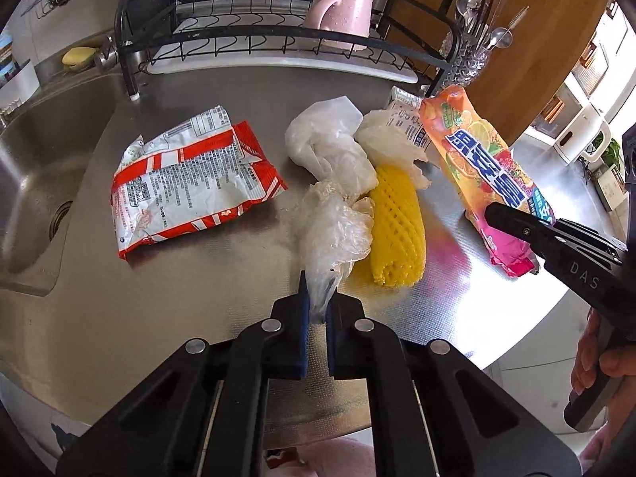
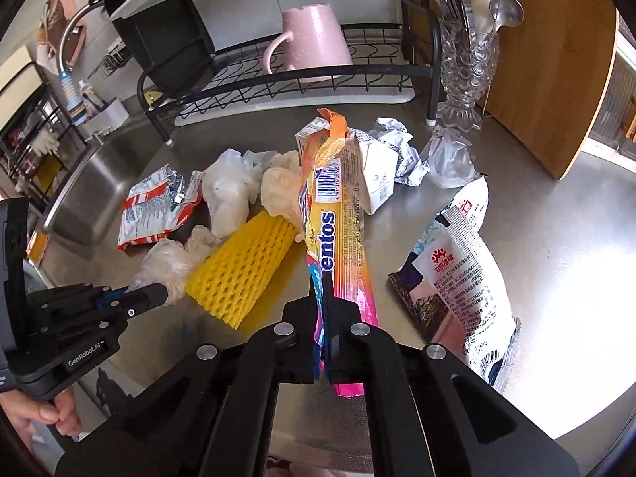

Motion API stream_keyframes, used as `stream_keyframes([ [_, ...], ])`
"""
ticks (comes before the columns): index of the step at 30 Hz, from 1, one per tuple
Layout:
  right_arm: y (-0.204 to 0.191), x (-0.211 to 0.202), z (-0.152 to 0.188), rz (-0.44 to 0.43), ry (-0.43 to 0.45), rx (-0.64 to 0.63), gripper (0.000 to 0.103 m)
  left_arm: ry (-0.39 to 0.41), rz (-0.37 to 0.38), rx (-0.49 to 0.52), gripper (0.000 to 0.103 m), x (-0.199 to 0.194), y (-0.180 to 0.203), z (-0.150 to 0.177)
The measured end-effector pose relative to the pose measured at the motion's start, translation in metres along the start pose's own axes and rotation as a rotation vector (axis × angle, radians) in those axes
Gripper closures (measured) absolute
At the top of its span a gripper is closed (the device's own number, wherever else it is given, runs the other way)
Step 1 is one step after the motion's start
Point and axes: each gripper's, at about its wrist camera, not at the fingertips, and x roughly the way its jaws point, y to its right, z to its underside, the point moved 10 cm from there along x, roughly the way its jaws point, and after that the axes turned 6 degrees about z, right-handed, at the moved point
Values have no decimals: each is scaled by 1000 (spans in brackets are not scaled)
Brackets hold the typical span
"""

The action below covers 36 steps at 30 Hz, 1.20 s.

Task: Collect trash
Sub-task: 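Carry the plastic bag and Mentos bag down over the floor bin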

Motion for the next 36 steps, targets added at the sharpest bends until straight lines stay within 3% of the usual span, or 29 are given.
stream_keyframes([
  [8,-20,-41,-12,-19,90,-4,101,87,4,-5,99,-53,-6,1],
  [15,-53,-82,17,-20,123,4,101,107,10,21,99,-96,-3,33],
  [27,-90,-129,118,-14,100,41,101,88,37,52,99,-141,6,135],
  [36,-98,-99,219,-29,-89,92,101,-64,59,28,99,-98,2,227],
])
